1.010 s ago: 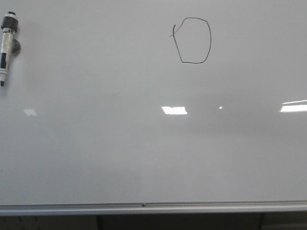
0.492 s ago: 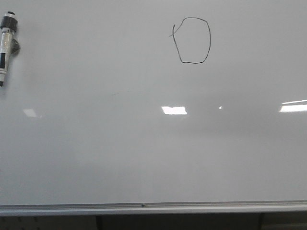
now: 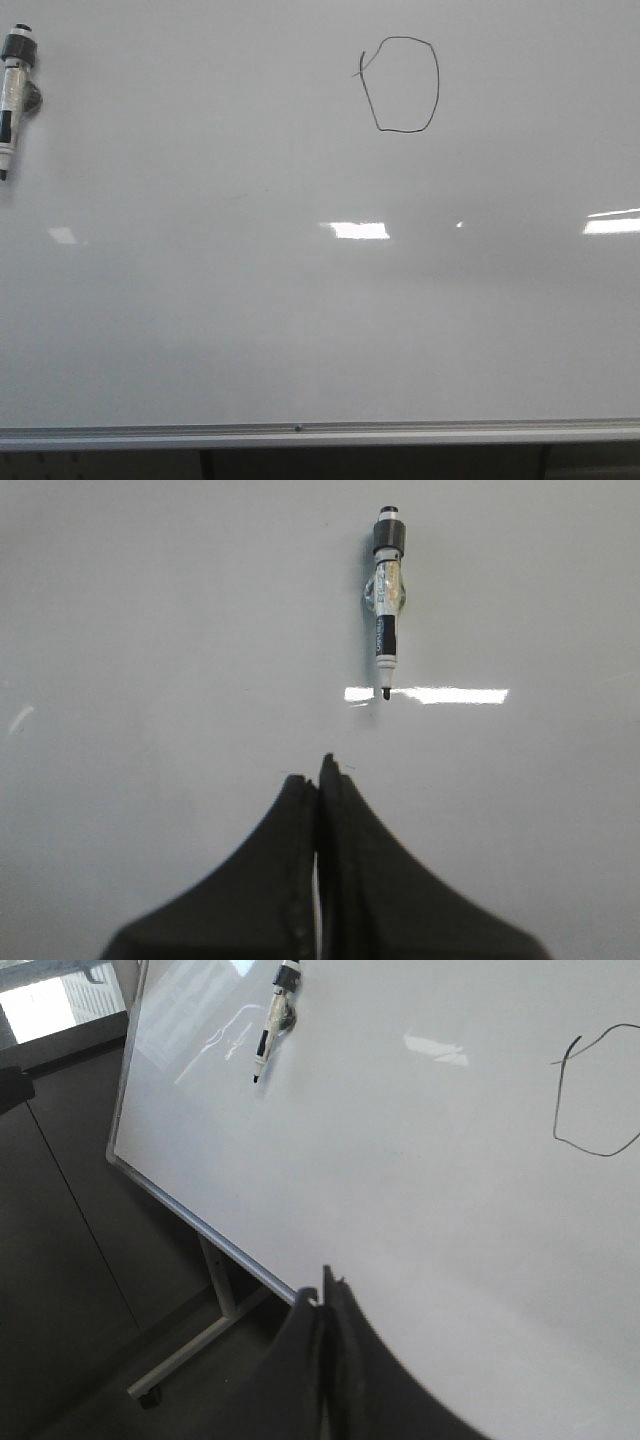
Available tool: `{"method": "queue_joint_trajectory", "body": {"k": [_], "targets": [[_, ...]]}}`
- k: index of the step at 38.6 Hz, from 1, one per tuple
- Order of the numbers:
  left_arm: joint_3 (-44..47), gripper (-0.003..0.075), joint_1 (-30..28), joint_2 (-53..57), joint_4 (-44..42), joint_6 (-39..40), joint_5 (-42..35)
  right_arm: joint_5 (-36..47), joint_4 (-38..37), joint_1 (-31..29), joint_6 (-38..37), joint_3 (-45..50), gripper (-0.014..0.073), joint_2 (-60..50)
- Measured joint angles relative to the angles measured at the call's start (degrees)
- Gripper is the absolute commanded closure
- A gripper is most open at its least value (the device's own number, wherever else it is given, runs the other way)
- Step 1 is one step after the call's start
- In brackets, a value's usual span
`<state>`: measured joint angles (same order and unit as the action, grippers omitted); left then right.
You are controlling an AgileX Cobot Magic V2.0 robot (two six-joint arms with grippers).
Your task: Write number 0 on whiteboard
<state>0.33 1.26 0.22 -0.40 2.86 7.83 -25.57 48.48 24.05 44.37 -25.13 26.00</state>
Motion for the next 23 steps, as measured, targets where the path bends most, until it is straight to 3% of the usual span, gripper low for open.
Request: {"method": "queue_joint_trajectory", "body": {"k": [23], "targets": [[0.0, 0.074, 0.0, 0.0, 0.0, 0.0, 0.0, 2.37, -2.61, 0.0, 0.0, 1.44, 0.0662, 0.0]]}}
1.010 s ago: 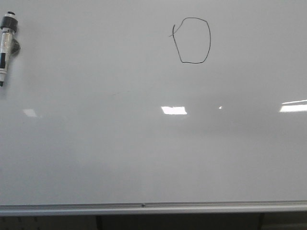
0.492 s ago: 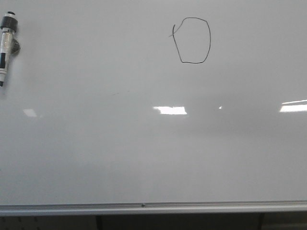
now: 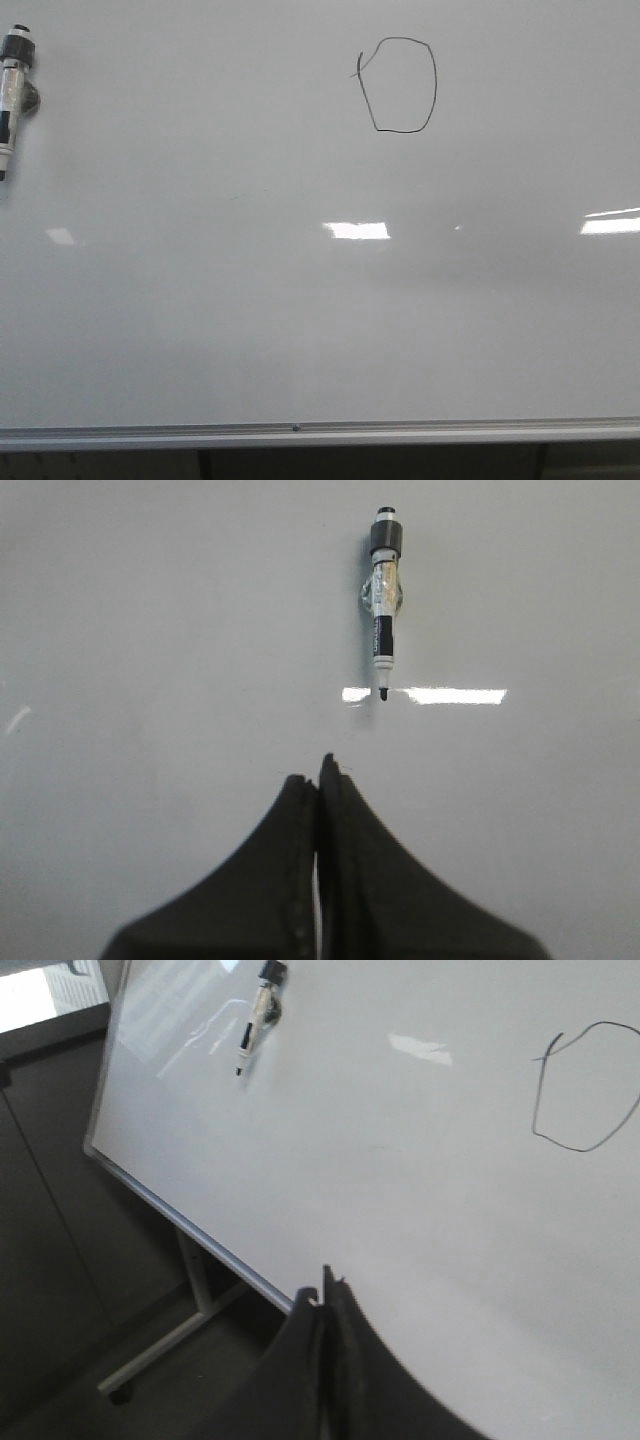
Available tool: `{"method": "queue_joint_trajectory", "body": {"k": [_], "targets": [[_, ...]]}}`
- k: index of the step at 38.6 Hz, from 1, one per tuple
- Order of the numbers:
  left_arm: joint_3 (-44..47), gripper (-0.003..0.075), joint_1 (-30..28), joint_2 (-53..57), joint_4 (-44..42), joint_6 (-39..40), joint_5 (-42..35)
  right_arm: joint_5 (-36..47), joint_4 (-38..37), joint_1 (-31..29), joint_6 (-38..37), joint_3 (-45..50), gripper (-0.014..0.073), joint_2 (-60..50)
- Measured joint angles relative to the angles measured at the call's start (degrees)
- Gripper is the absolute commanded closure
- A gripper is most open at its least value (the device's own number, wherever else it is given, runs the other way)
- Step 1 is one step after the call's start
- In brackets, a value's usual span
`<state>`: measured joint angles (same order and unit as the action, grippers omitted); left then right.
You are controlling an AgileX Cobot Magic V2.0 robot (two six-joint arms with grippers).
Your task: Write number 0 on whiteboard
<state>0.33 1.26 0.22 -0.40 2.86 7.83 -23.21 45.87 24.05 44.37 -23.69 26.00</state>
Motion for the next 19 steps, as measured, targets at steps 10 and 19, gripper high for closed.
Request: {"method": "queue_joint_trajectory", "body": {"k": [10, 19], "targets": [[0.0, 0.074, 0.0, 0.0, 0.0, 0.0, 0.0, 10.54, -13.39, -2.84, -9.82, 8.11, 0.0662, -5.26], [0.0, 0.074, 0.0, 0.0, 0.0, 0.0, 0.0, 13.5, -29.26, -13.52, -26.03, 16.18, 0.0662, -15.34]]}}
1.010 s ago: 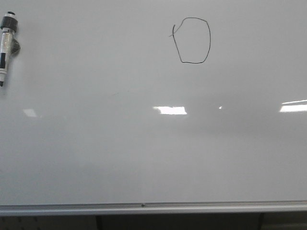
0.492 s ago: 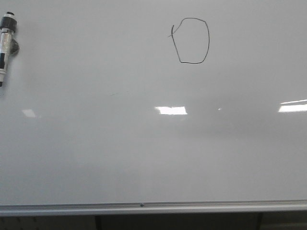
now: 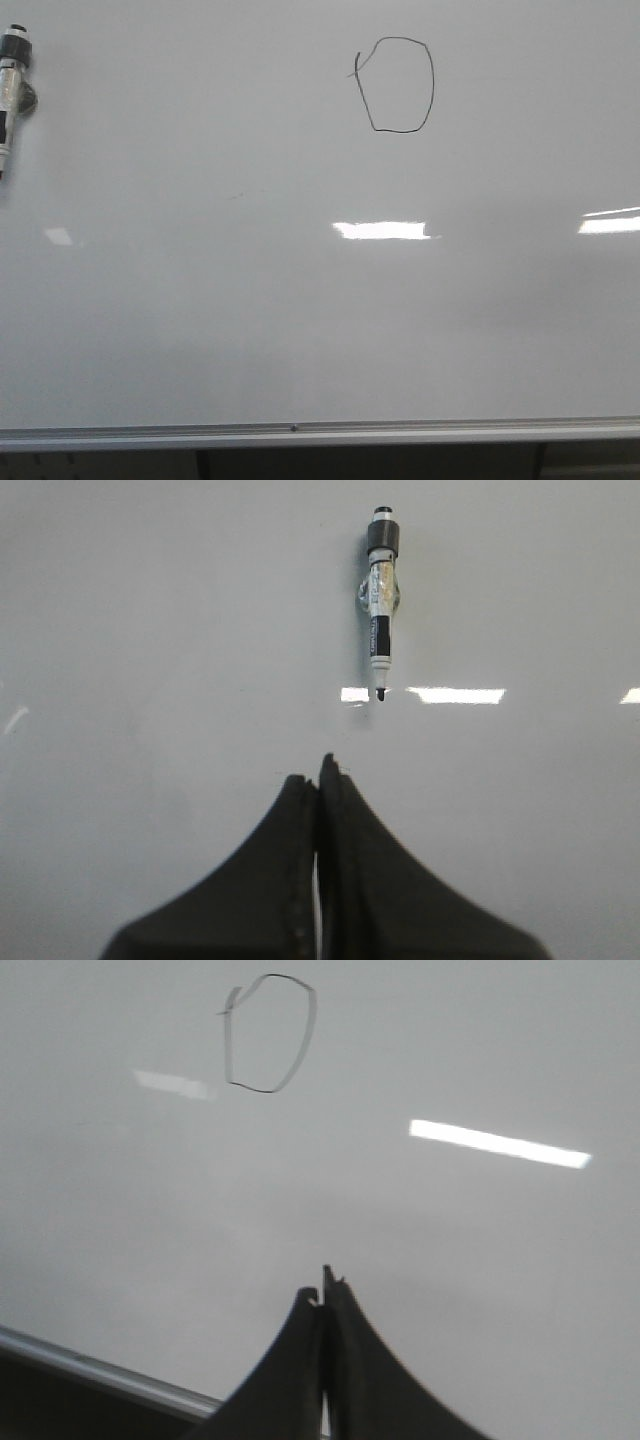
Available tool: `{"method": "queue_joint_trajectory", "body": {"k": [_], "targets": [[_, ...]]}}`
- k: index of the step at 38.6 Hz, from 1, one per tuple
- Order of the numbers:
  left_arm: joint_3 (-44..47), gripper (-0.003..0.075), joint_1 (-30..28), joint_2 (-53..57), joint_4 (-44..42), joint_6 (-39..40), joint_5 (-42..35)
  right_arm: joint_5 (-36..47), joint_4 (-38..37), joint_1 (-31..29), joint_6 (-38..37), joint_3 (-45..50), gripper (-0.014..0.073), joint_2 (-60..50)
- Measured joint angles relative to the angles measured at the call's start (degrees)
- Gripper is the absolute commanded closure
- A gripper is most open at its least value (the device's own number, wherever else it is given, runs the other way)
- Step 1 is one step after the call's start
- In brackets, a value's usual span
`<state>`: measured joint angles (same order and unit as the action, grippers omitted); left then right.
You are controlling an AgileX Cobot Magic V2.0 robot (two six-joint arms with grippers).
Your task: Write number 0 on whiteboard
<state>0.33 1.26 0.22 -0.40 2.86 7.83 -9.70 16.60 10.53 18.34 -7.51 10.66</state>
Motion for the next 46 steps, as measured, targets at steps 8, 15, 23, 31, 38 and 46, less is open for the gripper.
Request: {"method": "queue_joint_trajectory", "body": {"k": [8, 15, 23, 31, 38, 46], "targets": [[0.0, 0.074, 0.0, 0.0, 0.0, 0.0, 0.0, -0.94, -4.48, -7.05, -5.62, 4.06, 0.0662, -8.83], [0.0, 0.074, 0.0, 0.0, 0.0, 0.0, 0.0, -1.72, -4.99, -7.72, -6.12, 7.76, 0.0662, -11.17], [0.0, 0.074, 0.0, 0.0, 0.0, 0.0, 0.0, -1.69, -6.04, -7.72, -7.84, 9.12, 0.0662, -11.31], [0.0, 0.074, 0.0, 0.0, 0.0, 0.0, 0.0, -1.78, -6.18, -7.72, -8.64, 9.12, 0.0662, -11.31], [0.0, 0.074, 0.0, 0.0, 0.0, 0.0, 0.0, -1.78, -6.27, -7.72, -8.64, 9.12, 0.0662, -11.31], [0.0, 0.074, 0.0, 0.0, 0.0, 0.08, 0.0, -1.78, -6.27, -7.72, -8.64, 9.12, 0.0662, -11.31]]}}
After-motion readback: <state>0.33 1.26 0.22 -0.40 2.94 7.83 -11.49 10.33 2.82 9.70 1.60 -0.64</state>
